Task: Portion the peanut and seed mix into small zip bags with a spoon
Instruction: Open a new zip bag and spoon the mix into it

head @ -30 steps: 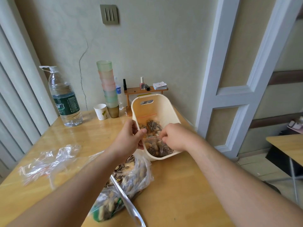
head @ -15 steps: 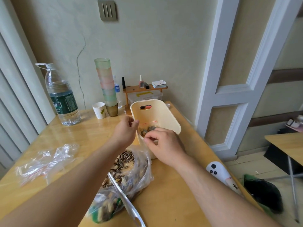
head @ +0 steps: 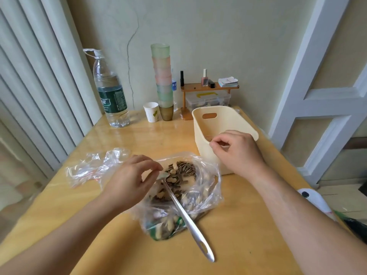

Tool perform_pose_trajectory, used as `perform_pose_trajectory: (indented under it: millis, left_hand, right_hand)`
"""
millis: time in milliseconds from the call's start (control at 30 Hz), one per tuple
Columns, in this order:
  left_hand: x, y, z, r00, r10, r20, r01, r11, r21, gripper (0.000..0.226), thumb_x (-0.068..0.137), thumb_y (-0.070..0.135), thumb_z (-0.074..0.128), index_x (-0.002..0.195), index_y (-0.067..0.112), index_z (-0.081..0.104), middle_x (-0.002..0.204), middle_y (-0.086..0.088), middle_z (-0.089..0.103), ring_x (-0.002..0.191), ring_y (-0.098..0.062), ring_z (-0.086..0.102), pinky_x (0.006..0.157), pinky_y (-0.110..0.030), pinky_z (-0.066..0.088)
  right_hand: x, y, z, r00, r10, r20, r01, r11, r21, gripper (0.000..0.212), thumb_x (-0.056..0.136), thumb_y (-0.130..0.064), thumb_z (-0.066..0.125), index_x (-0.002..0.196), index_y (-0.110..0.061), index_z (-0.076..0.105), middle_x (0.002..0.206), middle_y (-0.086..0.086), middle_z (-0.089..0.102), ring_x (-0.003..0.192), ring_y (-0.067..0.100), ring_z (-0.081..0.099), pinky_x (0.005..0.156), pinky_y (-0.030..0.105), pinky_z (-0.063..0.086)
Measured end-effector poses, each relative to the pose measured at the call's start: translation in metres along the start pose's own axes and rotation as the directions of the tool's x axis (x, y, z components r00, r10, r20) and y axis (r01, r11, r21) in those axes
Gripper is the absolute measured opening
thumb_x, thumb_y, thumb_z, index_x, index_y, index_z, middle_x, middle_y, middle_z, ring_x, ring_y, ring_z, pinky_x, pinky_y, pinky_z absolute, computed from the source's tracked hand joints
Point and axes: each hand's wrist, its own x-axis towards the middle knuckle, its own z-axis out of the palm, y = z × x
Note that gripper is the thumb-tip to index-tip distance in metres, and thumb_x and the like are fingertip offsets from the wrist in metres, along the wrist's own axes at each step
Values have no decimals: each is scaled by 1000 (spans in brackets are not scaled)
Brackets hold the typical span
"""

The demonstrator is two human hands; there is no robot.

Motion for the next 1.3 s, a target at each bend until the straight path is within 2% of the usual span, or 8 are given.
perform_pose_trajectory:
  millis: [200, 400, 533, 667, 900, 1033, 1233, 1300]
  left_hand:
    - [-12, -33, -13, 996, -85, -39, 86, 996, 32, 17, 99, 23, 66, 106, 36, 75, 106, 20, 66, 97, -5, 58, 76, -18, 44]
    - [-4, -85, -27, 936, -318, -149, 321, 947, -2, 22, 101, 19, 61, 110, 35, 75, 106, 14, 68, 95, -9, 62, 80, -26, 45]
    - [-2, -117, -33, 908, -416, 45, 400, 895, 200, 40, 90, 19, 66, 125, 37, 70, 119, 8, 66, 119, -23, 58, 94, -36, 48]
    - [-7, -128, -31, 936, -309, 169, 253, 924, 285, 34, 83, 25, 73, 112, 42, 74, 103, 13, 73, 98, -14, 68, 77, -29, 55]
    - [-11, -120, -38, 962, -258, -88, 271, 940, 206, 16, 92, 16, 74, 101, 28, 82, 89, 10, 79, 82, -12, 70, 66, -23, 49]
    - [-6, -115, -53, 938, -344, -40, 346, 932, 108, 14, 84, 20, 86, 93, 29, 80, 82, 16, 75, 75, 8, 64, 69, -6, 46]
    - [7, -88, -77, 906, -372, -204, 384, 923, 23, 17, 97, 35, 73, 103, 22, 82, 88, 4, 80, 82, -17, 72, 72, -26, 52]
    - [15, -63, -82, 889, -368, -274, 348, 930, -119, 18, 100, 39, 68, 102, 27, 80, 81, 12, 77, 78, -9, 71, 73, -28, 55]
  right_hand:
    - [-8, -52, 21, 944, -249, -216, 236, 968, -82, 9, 91, -19, 72, 87, -13, 79, 86, 0, 65, 84, 24, 57, 76, 36, 49]
    - [-29, -94, 88, 927, -182, 327, 183, 983, 27, 21, 95, -38, 57, 103, -31, 76, 95, -11, 57, 103, 16, 50, 87, 37, 51]
    - [-37, -97, 109, 901, -112, 419, 115, 993, 20, 19, 96, -34, 57, 103, -35, 75, 96, -16, 54, 106, 13, 49, 91, 39, 51]
    - [-38, -103, 113, 905, -74, 418, 74, 997, 16, 18, 97, -34, 58, 103, -36, 74, 97, -21, 51, 106, 8, 48, 90, 36, 51]
    - [-32, -105, 106, 918, -10, 396, 0, 1000, 26, 15, 97, -31, 62, 101, -35, 76, 100, -17, 57, 104, 8, 50, 90, 26, 43]
    - [-26, -104, 97, 916, 25, 400, -43, 998, 35, 12, 97, -32, 64, 99, -36, 75, 100, -18, 57, 105, 6, 49, 91, 29, 46]
    - [-18, -99, 88, 928, 39, 371, -76, 993, 87, 13, 96, -32, 64, 97, -36, 75, 99, -18, 60, 92, 1, 52, 82, 26, 47]
    - [-15, -98, 86, 948, 35, 317, -90, 983, 161, 12, 95, -28, 68, 96, -35, 77, 96, -18, 63, 88, 0, 57, 80, 22, 48]
